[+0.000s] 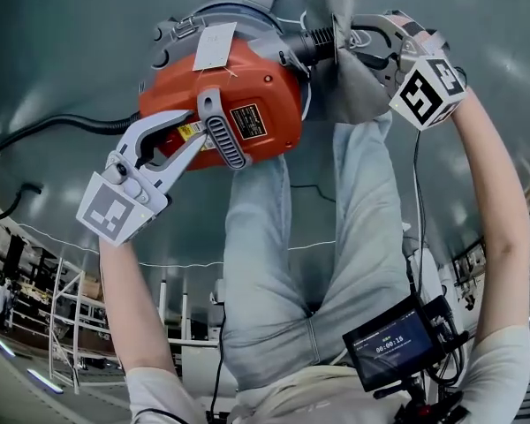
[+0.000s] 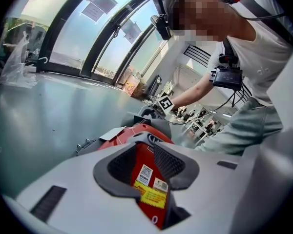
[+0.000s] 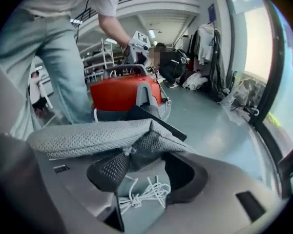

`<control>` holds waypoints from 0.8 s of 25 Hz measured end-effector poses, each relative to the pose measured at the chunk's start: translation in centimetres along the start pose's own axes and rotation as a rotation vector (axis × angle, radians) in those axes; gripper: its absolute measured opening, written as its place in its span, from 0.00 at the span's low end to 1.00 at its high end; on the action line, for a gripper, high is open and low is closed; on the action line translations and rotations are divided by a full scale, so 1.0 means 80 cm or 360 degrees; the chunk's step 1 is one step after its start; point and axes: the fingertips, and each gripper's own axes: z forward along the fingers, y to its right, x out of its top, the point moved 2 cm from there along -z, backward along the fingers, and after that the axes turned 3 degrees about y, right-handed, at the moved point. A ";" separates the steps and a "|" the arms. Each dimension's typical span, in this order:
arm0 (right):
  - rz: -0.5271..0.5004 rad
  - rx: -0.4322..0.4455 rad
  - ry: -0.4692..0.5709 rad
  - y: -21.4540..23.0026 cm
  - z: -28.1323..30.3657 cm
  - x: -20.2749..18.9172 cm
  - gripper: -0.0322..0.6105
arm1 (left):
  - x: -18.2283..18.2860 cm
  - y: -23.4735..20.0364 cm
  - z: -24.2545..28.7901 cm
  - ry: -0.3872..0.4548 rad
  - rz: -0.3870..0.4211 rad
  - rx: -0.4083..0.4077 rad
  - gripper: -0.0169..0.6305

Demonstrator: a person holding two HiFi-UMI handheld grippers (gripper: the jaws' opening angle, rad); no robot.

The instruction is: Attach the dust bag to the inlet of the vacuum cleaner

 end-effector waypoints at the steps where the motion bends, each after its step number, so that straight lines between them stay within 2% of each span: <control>1: -0.0028 -0.0034 -0.0027 0.000 -0.003 0.005 0.37 | 0.000 0.000 -0.001 -0.0001 0.0006 0.0005 0.18; 3: 0.0113 -0.0032 0.0025 0.003 -0.013 0.024 0.37 | -0.001 0.000 0.000 0.0001 0.0012 0.0011 0.18; 5: 0.0368 0.0058 0.0092 0.010 -0.012 0.037 0.37 | -0.002 0.000 0.001 0.0003 0.0004 0.0016 0.18; 7: 0.0473 0.0180 0.0050 0.017 -0.005 0.038 0.37 | -0.004 -0.001 0.001 0.0004 0.0000 0.0017 0.18; 9: 0.0400 0.0260 -0.0087 0.015 -0.002 0.037 0.37 | -0.007 -0.001 0.002 0.0002 -0.0009 0.0011 0.18; 11: 0.0313 0.0274 -0.0209 0.012 -0.005 0.027 0.37 | -0.008 -0.002 0.003 -0.0002 -0.0024 0.0005 0.18; 14: 0.0397 0.0224 -0.0302 0.000 -0.006 -0.014 0.37 | -0.009 -0.003 0.003 -0.0001 -0.0028 -0.0010 0.18; 16: 0.0391 0.0181 -0.0288 -0.008 0.003 -0.027 0.37 | -0.008 -0.002 0.002 -0.0002 -0.0025 -0.0004 0.18; 18: 0.0309 0.0128 -0.0286 -0.004 0.014 -0.025 0.37 | -0.005 -0.001 0.002 -0.0008 -0.0024 0.0003 0.18; 20: 0.0121 0.0112 -0.0357 0.002 0.023 -0.026 0.38 | -0.001 -0.001 0.003 -0.0008 -0.0025 0.0001 0.18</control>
